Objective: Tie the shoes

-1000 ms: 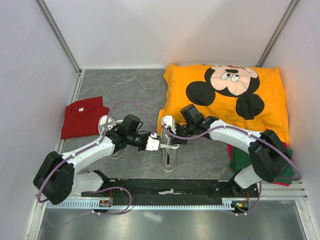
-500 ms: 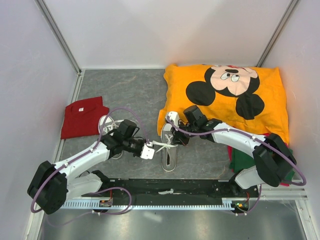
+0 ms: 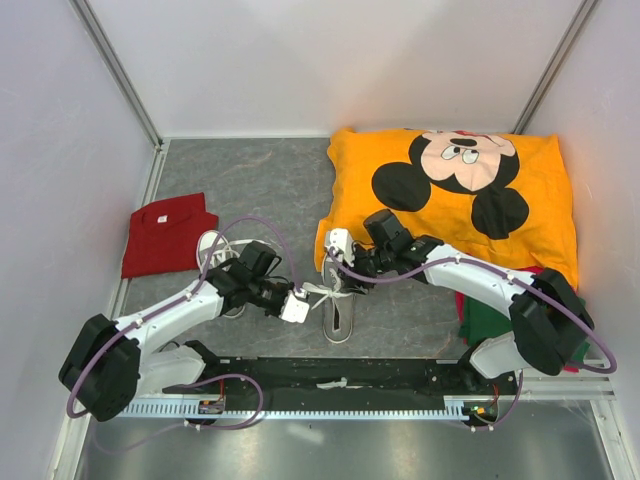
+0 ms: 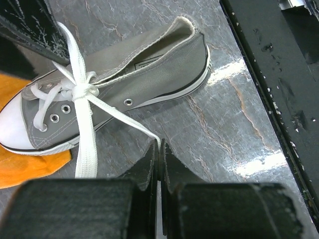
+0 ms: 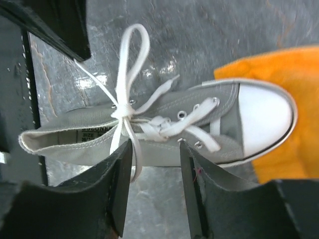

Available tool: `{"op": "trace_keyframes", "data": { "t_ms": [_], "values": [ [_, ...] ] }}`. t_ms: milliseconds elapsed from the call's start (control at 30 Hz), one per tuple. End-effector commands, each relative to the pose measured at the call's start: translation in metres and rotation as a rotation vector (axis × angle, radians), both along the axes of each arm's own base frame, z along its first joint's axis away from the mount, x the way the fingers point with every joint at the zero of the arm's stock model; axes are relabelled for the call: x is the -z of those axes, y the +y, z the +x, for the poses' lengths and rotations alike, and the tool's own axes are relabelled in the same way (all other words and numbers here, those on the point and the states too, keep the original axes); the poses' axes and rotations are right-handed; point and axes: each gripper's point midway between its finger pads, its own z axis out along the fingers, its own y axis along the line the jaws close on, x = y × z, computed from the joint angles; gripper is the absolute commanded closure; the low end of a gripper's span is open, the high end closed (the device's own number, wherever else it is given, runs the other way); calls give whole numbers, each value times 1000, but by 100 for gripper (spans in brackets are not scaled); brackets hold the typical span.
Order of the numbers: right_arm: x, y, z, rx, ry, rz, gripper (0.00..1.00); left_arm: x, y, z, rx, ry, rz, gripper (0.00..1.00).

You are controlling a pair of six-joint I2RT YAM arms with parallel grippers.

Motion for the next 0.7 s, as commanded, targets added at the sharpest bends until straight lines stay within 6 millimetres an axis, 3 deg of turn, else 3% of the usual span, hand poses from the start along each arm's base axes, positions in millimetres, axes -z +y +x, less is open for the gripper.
{"op": "trace_keyframes", "data": {
  "t_ms": [0,133,233,333,367,433,667],
  "values": [
    [-19,17,6,-199,-203,11,49,-16,-10,4,48,-41,-45,98],
    [-17,21,-5,-291,-271,-9,48,-15,-10,3,38,-27,-44,99],
    [-15,23,-10,-338,-304,-19,56,-15,-10,2,36,-23,-43,99],
    [-12,25,-12,-359,-309,-23,74,-16,-10,3,36,-25,-47,98],
    [-12,25,-11,-359,-311,-24,89,-15,-10,3,36,-25,-46,98],
    [-11,25,-10,-345,-308,-33,100,-16,-9,1,36,-25,-50,98],
    [-12,15,-4,-271,-325,-67,100,-14,-6,-6,44,-24,-56,98]
  ]
}}
